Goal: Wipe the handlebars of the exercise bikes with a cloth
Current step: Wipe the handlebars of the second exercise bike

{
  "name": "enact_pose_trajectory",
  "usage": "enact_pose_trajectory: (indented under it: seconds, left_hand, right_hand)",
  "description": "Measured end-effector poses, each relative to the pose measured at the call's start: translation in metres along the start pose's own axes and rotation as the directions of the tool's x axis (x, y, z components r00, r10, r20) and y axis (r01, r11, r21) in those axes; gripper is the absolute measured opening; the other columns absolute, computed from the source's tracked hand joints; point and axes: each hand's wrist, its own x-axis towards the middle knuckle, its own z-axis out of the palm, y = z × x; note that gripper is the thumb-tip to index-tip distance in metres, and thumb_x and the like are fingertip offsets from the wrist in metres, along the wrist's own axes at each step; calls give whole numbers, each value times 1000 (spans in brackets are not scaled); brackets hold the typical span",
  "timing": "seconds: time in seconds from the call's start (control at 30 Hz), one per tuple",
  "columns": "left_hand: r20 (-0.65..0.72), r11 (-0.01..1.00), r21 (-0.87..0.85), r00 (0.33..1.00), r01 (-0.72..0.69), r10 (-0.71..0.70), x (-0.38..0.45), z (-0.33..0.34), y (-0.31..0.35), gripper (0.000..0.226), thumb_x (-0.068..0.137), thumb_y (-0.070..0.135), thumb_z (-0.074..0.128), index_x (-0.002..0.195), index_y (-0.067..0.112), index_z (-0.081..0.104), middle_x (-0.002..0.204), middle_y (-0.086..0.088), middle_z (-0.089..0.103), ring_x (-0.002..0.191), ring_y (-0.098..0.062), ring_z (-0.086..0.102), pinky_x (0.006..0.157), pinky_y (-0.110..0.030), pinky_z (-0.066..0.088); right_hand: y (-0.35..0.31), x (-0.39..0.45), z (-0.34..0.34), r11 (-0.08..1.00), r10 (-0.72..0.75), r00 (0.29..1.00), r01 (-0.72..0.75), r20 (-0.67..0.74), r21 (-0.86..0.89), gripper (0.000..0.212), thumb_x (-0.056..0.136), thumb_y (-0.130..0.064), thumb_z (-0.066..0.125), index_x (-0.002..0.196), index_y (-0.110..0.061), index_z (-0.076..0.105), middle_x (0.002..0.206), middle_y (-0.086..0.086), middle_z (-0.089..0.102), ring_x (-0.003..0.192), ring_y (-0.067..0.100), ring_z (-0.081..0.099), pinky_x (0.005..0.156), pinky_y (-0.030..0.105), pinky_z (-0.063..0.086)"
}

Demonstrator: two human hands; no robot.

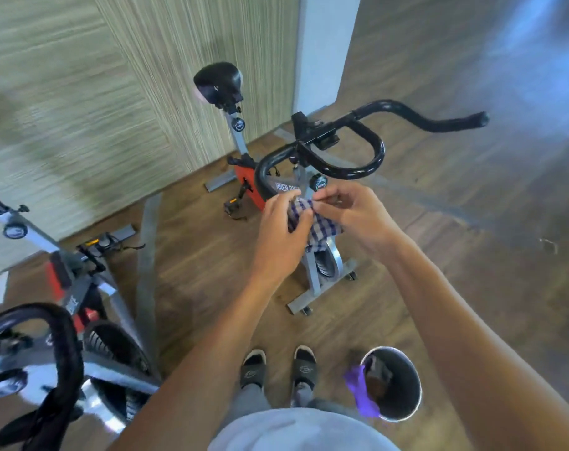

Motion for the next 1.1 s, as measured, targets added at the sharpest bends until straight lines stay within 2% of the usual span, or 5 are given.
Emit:
enact_pose_trajectory:
  seconds: [0.3,0.67,0.83,0.93,1.1]
  left_hand:
    - [35,982,91,986,-166,163,-2,19,10,38,107,27,40,142,13,48,143,1,49,136,-11,43,115,-35,37]
    - [175,742,-630,973,229,-151,22,-12,-4,52,108,44,23,155,25,31,153,-12,47,140,-19,48,119,-39,36]
    - [201,999,0,978,47,-46,54,-32,-42,46,109,30,30,154,24,39,160,6,38,148,-7,31,123,-33,24]
    - [374,920,330,924,-212,78,79,-36,-68,50,110,28,27,158,16,29,168,1,21,156,-11,5,128,-39,3]
    - [499,703,524,842,-480,203,103,-39,-89,53,109,40,21,156,19,34,166,3,24,157,-15,5,127,-48,-2]
  right_hand:
    - [9,-13,-1,999,-11,991,17,-134,41,15,97,-1,65,111,-5,67,107,16,73,91,27,71,88,42,59]
    - [-2,-1,39,695,-139,988,141,61,-705,38,105,-37,45,133,-12,50,114,9,55,107,27,53,97,38,44]
    - [-4,-17,46,499,-261,964,177,48,-848,43,99,-37,46,140,-24,49,124,8,51,111,27,55,83,37,50]
    - [-11,-20,53,352,-282,958,148,46,-924,38,91,-34,54,126,-18,54,133,7,52,108,29,61,64,35,46]
    - [-6,-1,67,95,-319,948,35,3,-995,38,95,-42,57,115,-10,51,102,8,69,87,30,70,81,40,54]
